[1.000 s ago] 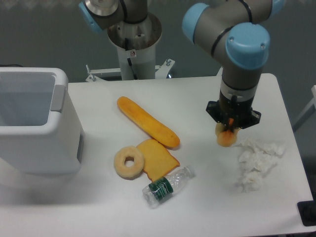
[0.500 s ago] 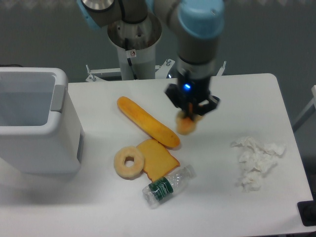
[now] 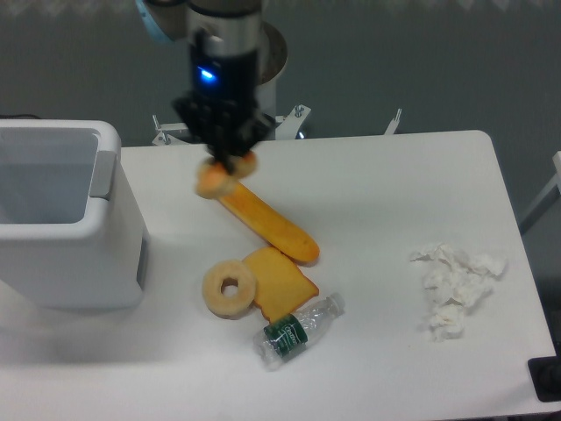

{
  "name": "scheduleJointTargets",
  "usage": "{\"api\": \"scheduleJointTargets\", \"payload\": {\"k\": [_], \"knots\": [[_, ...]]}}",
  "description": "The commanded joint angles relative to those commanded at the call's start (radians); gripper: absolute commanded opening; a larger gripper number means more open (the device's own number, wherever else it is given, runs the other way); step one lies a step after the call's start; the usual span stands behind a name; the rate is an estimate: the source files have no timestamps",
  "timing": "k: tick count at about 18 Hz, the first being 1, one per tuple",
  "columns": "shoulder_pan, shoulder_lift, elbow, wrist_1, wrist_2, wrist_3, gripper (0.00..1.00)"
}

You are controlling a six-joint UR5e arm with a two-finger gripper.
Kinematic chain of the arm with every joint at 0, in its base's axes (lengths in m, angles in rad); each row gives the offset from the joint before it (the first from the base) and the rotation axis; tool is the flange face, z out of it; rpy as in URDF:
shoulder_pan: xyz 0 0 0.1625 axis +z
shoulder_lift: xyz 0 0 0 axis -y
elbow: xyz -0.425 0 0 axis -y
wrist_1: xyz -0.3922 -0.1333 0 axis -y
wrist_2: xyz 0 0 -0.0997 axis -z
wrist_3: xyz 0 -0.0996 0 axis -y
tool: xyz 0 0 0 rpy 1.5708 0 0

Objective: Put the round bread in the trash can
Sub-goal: 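Carry the round bread over the white trash bin, then open the gripper to drop the bread into the bin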

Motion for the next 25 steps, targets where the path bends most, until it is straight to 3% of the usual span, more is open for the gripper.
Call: {"api": "scheduleJointTargets", "payload": {"k": [3, 5, 9, 10, 11, 12, 13, 14, 17, 23, 25], "knots": [[-0.066, 0.002, 0.0, 0.008, -0.022, -0.09, 0.04], [-0.109, -0.003, -0.002, 0.05, -0.031, -0.136, 0.06], [-0.166, -0.017, -0.009, 0.109, -0.068, -0.227, 0.16], [-0.178, -0.021, -0.015, 0.118, -0.071, -0.229, 0.23], [-0.187, -0.026, -0.02, 0.129, -0.074, -0.229, 0.3], [-0.195, -0.029, -0.024, 0.138, -0.081, -0.227, 0.46], [-0.204, -0.037, -0.023, 0.146, -0.092, -0.227, 0.68], [-0.213, -0.04, -0.026, 0.155, -0.094, -0.226, 1.0], [-0.217, -0.031, -0.043, 0.193, -0.094, -0.224, 1.0], [-0.207, -0.005, -0.038, 0.196, -0.075, -0.213, 1.0], [-0.143, -0.005, -0.07, 0.222, -0.028, -0.186, 1.0]]}}
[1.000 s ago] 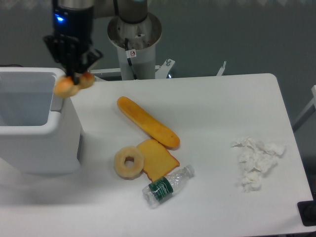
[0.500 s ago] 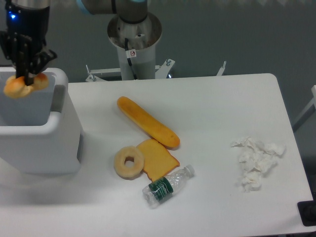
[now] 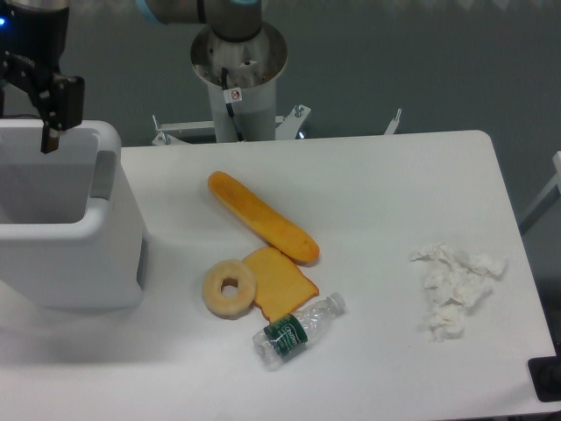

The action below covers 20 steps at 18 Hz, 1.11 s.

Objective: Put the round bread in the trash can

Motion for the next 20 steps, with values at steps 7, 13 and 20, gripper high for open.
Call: {"api": "scheduleJointTargets", "payload": {"k": [7, 13, 20], "knots": [[0.322, -0.049, -0.032, 0.039, 0.029, 0.204, 1.0], [0.571, -0.175, -0.063, 0.034, 0.036, 0.53, 1.0], [0.651, -0.31, -0.051, 0.032, 0.264, 0.786, 1.0]]}}
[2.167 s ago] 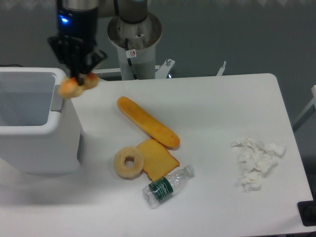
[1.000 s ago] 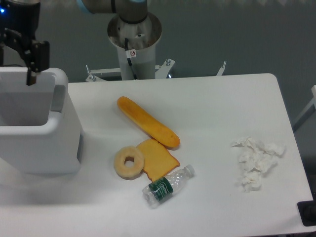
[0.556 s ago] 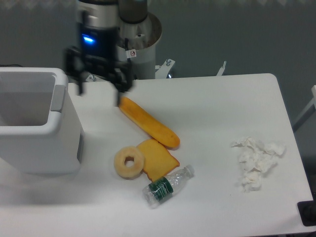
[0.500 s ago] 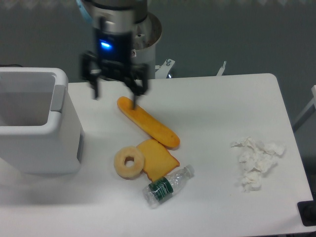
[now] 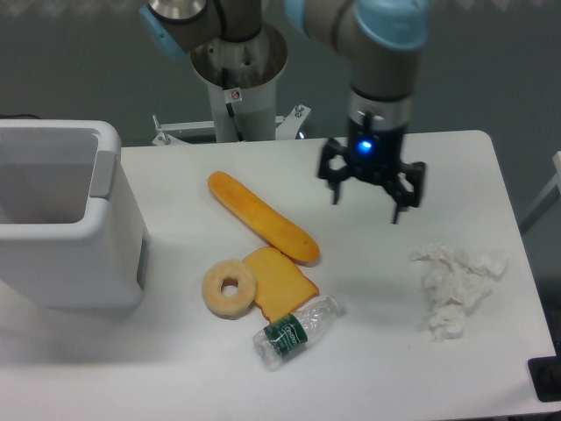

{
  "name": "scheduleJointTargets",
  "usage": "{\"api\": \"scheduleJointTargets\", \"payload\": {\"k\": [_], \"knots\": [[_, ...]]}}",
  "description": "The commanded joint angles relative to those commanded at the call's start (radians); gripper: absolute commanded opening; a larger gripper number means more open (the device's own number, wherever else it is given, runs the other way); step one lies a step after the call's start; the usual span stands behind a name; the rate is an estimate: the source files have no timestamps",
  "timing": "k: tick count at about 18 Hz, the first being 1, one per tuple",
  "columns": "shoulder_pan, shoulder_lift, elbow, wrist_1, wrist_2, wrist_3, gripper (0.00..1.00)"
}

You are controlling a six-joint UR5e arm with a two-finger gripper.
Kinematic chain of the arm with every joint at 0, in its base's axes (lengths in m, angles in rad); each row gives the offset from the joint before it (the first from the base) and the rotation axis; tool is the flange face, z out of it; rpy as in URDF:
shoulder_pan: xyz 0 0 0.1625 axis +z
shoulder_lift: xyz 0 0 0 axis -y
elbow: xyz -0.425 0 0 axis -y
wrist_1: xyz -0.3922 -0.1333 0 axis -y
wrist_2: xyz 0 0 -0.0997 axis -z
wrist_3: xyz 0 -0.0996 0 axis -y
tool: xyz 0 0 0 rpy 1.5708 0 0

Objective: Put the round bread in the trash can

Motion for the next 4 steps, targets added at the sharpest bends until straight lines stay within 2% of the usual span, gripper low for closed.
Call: {"api": "scheduleJointTargets", "payload": {"k": [2, 4], "knots": [[0.011, -0.043, 0.009, 0.006, 0.011, 0.003, 1.0], [0.011, -0.106, 0.047, 0.0, 0.035, 0.024, 1.0]]}}
